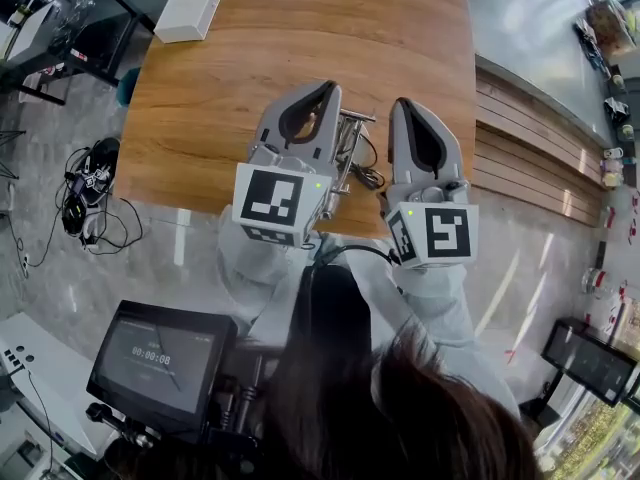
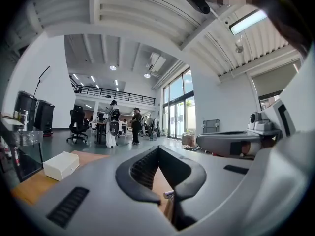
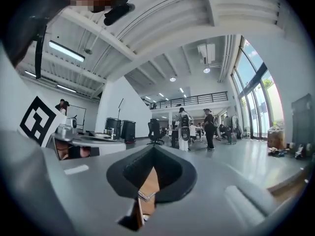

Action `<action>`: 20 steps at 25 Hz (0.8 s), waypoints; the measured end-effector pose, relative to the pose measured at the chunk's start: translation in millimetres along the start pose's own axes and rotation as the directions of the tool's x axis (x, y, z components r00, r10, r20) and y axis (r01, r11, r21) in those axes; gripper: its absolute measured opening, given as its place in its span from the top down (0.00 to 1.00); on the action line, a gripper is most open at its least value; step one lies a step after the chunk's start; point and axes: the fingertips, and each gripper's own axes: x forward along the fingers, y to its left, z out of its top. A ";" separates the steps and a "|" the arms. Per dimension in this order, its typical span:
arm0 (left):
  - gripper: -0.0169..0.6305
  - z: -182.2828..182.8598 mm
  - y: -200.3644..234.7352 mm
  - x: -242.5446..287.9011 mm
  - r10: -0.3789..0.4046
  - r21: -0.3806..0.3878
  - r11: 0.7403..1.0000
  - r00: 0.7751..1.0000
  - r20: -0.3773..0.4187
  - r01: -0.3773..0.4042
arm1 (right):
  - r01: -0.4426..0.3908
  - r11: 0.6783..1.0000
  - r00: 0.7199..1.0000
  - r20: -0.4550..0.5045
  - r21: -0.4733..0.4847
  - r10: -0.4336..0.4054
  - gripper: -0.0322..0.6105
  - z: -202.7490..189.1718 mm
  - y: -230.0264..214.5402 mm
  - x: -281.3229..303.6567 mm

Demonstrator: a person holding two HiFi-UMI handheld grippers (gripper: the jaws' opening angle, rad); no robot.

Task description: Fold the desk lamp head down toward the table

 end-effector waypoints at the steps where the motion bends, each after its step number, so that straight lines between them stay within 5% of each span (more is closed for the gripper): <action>1: 0.97 1.4 -0.1 -0.9 0.004 -0.006 1.000 1.000 0.010 -0.004 | 0.007 1.000 1.000 0.004 -0.003 -0.007 0.95 0.8 0.2 -0.5; 20: 0.97 2.4 3.4 -0.5 0.030 0.012 0.999 0.999 0.013 -0.030 | -0.026 0.999 1.000 -0.009 -0.028 0.026 0.95 0.3 7.1 3.4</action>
